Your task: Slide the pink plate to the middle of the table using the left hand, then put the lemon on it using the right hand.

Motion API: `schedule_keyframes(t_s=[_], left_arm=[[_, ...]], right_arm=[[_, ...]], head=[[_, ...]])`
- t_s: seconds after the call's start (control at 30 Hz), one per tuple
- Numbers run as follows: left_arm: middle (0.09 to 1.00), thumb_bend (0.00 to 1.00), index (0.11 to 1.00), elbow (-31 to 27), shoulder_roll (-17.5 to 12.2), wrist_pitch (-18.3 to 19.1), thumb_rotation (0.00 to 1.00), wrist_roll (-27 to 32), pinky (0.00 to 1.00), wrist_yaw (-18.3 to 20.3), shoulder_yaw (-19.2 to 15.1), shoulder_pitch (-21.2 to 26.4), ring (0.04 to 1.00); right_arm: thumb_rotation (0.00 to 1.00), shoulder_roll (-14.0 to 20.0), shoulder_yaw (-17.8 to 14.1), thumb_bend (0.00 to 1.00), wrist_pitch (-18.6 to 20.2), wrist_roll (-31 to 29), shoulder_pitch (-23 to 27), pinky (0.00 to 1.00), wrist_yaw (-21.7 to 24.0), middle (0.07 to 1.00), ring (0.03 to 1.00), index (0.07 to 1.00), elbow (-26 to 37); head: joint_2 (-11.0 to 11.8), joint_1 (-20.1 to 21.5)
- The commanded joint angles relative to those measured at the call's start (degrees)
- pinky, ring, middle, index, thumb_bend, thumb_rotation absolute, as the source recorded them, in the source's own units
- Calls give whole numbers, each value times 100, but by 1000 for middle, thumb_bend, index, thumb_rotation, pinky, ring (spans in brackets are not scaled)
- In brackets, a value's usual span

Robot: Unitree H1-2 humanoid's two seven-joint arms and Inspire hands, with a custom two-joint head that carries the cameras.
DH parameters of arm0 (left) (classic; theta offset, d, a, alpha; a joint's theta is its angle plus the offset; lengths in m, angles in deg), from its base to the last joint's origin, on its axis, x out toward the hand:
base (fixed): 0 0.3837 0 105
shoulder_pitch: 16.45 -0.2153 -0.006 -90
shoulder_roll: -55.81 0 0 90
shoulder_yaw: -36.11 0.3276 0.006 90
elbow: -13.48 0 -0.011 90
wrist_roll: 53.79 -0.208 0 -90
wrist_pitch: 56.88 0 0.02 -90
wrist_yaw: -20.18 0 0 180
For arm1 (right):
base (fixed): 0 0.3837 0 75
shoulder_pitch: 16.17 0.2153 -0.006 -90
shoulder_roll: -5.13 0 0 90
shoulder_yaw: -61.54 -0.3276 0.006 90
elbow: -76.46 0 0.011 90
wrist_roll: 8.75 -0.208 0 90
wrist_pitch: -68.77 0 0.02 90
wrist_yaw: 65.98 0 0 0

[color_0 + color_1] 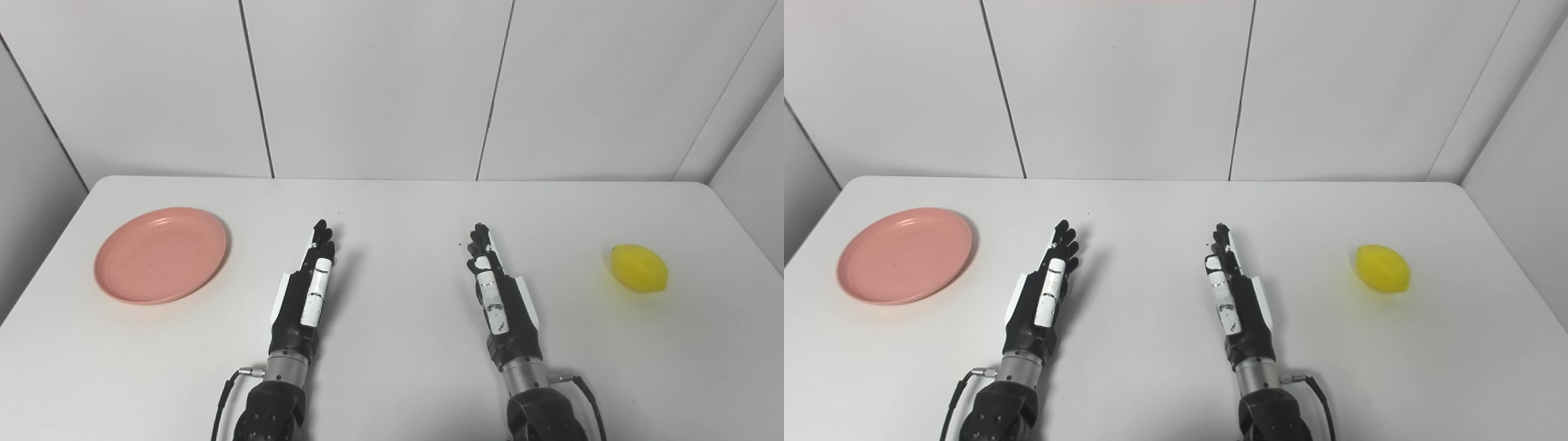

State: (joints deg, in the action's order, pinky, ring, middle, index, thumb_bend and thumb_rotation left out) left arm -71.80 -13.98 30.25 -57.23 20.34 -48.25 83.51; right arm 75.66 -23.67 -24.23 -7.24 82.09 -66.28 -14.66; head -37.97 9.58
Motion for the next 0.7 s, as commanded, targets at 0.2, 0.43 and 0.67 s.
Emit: schedule_keyframes(t_s=[0.2,0.43,0.67], left_arm=[[999,568,992,-163,3,-9,1000,-21,966,36,37,184,990],[999,569,992,-152,-7,35,1000,41,965,93,25,199,989],[1000,561,999,-120,27,8,1000,-22,965,40,25,227,996]], right_arm=[[985,-85,2,776,-19,11,118,1000,-47,1000,1000,1000,190],[975,-92,-6,784,-14,-24,114,1000,-47,1000,1000,1000,195],[978,-77,1,778,-22,-84,155,1000,7,1000,1000,1000,174]], head=[[-9,7],[-36,-3],[-32,-4]])
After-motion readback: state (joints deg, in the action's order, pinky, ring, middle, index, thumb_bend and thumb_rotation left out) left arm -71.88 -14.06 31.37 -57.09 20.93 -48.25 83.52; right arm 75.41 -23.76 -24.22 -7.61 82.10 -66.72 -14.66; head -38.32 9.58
